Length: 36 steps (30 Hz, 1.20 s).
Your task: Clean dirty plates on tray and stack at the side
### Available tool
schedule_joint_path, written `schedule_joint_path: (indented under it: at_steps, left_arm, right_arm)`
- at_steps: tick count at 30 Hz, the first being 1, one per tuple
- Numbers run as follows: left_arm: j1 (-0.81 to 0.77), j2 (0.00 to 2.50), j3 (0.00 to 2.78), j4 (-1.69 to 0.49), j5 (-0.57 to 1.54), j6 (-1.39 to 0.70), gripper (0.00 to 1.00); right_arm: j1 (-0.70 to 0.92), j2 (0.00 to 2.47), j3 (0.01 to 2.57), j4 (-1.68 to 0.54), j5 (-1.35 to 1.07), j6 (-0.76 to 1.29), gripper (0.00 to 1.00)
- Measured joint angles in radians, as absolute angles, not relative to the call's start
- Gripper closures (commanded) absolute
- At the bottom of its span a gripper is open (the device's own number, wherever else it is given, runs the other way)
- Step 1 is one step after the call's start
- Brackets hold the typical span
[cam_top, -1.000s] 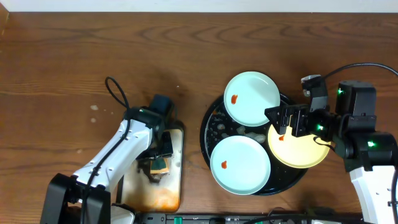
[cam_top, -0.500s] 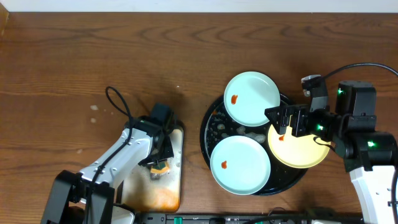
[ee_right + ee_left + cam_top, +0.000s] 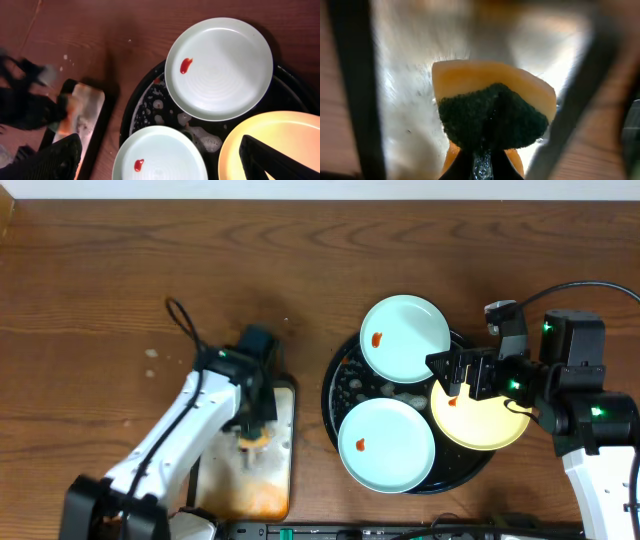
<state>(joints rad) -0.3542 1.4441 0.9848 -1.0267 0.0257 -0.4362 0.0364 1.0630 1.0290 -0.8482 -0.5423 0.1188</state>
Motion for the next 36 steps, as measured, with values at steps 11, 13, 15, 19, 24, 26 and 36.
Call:
schedule_joint_path:
  at_steps: [11, 13, 15, 19, 24, 26, 36]
  left_arm:
    - [-0.354, 1.420, 0.916, -0.965, -0.004, -0.500, 0.92]
    - [-0.354, 1.420, 0.860, -0.922, -0.004, -0.514, 0.92]
    - [-0.354, 1.420, 0.810, -0.891, -0.004, -0.524, 0.93]
    - [-0.354, 1.420, 0.770, -0.867, -0.004, -0.525, 0.93]
    - [-0.354, 1.420, 0.827, -0.953, -0.005, -0.487, 0.93]
    - [-0.354, 1.422, 0.893, -1.013, -0.004, -0.470, 0.93]
    - [-0.360, 1.423, 1.241, -0.984, 0.026, -0.402, 0.93]
  right_arm:
    - [0.036, 1.063, 1.029, -0.887, -0.479, 0.122, 0.01]
    - [0.036, 1.063, 1.029, -0.893, -0.461, 0.122, 0.01]
    - [0.036, 1.064, 1.029, -0.897, -0.447, 0.122, 0.01]
    - [0.036, 1.076, 1.029, -0.897, -0.435, 0.122, 0.01]
    - [0.036, 1.114, 1.029, -0.897, -0.406, 0.122, 0.01]
    - [0.036, 1.131, 1.029, -0.897, -0.390, 0.122, 0.03]
    - [0.036, 1.259, 1.029, -0.730, -0.336, 0.118, 0.47]
